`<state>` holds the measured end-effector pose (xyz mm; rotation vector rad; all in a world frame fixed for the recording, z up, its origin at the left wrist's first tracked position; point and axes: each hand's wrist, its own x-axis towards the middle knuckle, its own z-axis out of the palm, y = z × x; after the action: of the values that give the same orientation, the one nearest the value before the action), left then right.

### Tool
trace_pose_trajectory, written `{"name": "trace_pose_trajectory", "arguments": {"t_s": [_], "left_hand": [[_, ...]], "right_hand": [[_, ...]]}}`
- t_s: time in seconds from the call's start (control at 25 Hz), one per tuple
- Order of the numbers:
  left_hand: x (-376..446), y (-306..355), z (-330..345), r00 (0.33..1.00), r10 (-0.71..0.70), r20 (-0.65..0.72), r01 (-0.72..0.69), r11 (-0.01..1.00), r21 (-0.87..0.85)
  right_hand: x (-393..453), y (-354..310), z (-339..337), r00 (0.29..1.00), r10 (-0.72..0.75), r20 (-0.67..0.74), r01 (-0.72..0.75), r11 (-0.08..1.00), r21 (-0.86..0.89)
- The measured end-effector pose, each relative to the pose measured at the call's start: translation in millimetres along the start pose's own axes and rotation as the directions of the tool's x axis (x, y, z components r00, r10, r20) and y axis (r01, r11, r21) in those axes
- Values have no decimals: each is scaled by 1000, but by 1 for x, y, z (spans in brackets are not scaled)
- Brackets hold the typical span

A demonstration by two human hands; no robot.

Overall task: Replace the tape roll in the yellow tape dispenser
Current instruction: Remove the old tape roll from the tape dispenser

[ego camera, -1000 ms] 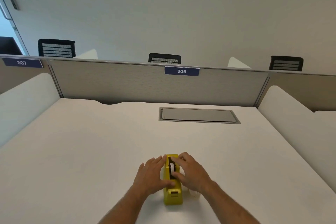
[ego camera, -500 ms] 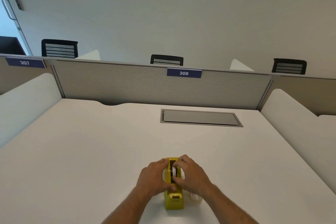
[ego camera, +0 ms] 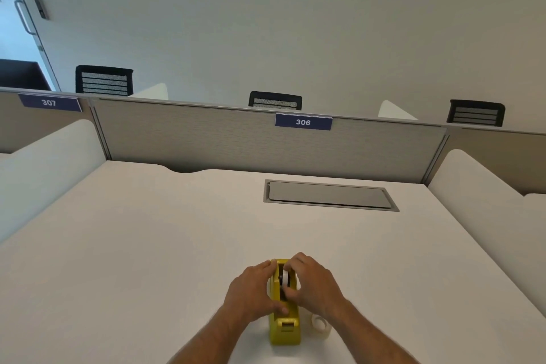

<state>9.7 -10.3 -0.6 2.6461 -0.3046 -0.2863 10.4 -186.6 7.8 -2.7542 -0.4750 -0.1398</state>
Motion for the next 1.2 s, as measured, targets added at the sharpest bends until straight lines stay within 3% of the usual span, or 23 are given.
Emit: {"name": "trace_pose_trajectory", "arguments": {"t_s": [0.32,0.76,0.92,1.0,1.04,1.12,1.2], "left_hand": [[-3,1,-1,1000,-15,5,15,1000,-19],[-4,3,-5,1000,-1,24,2,999,-34],[-11,6,-11,999,-49,-20,44,973,-226],[-15,8,-15,991,-108,-74,66,902,-426],[-16,9,-17,987,-144,-73,78,820,-567],[-23,16,-22,984,-179,20,119,563,-817],[-30,24,-24,979,-149,136,182,368,-912]], "right_hand": [[-2,3,0,999,-35,-25,37,996,80],[4,7,-4,1000,13,-25,-4,941,339],[2,2,-19,997,47,-67,-11,886,463],[0,0,-26,994,83,-76,-29,837,546],[-2,-2,-29,992,101,-73,-40,812,582],[-5,-6,-32,991,125,-57,-61,772,632],[-8,-8,-35,990,137,-29,-84,748,658]]}}
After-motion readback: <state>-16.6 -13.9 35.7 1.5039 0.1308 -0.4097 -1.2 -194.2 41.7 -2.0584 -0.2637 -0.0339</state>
